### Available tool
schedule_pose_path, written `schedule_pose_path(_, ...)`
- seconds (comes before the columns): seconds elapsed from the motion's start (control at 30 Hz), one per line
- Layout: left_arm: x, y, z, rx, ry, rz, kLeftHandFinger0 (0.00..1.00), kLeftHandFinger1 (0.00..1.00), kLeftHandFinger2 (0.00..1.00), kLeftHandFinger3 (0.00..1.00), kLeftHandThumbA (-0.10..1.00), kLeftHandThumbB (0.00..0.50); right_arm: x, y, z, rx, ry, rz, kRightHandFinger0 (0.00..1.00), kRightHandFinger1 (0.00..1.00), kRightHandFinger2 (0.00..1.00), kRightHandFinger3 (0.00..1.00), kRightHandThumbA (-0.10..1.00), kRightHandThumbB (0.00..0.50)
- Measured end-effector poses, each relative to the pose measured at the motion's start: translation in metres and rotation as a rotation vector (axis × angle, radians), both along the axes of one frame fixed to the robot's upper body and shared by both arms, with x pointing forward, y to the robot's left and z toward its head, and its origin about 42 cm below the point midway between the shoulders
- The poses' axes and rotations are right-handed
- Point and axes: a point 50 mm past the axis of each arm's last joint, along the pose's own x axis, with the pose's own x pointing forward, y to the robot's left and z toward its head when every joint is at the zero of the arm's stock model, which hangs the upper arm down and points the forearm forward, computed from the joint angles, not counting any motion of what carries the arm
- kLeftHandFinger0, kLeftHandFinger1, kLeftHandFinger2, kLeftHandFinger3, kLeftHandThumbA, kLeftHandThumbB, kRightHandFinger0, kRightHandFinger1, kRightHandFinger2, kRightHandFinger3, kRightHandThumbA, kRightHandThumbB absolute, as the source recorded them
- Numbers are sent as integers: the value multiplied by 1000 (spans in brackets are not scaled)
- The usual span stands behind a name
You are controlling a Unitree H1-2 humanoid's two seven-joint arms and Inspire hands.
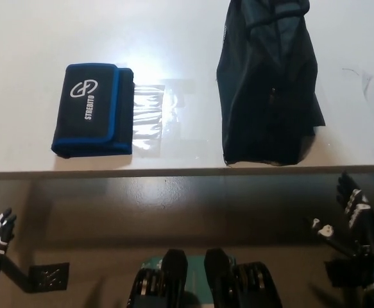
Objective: Use both hands to pick up the lunch bag on the right hand side and smoothly move it near the note book on the left hand side
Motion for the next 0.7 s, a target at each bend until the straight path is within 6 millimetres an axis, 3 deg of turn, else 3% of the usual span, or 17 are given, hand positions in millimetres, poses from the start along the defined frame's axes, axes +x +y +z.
schedule_pose_path(0.17,2,-9,21,11,-78,-45,1000,1000,1000,1000,1000,302,-17,-11,25,-50,-60,58,1000,1000,1000,1000,1000,163)
schedule_pose_path(0.23,1,-14,31,16,-113,-68,1000,1000,1000,1000,1000,302,-24,-15,34,-70,-79,76,1000,1000,1000,1000,1000,213)
schedule_pose_path(0.4,-7,-29,58,23,-205,-133,1000,1000,1000,1000,1000,287,-39,-16,56,-78,-142,101,1000,1000,1000,1000,1000,235)
schedule_pose_path(0.5,-12,-39,75,21,-264,-177,1000,1000,1000,1000,1000,278,-43,-13,71,-70,-195,109,1000,1000,1000,1000,966,214)
schedule_pose_path(0.7,-12,-68,119,12,-417,-288,1000,1000,1000,1000,1000,328,-47,-9,97,-34,-293,100,1000,1000,1000,1000,997,219)
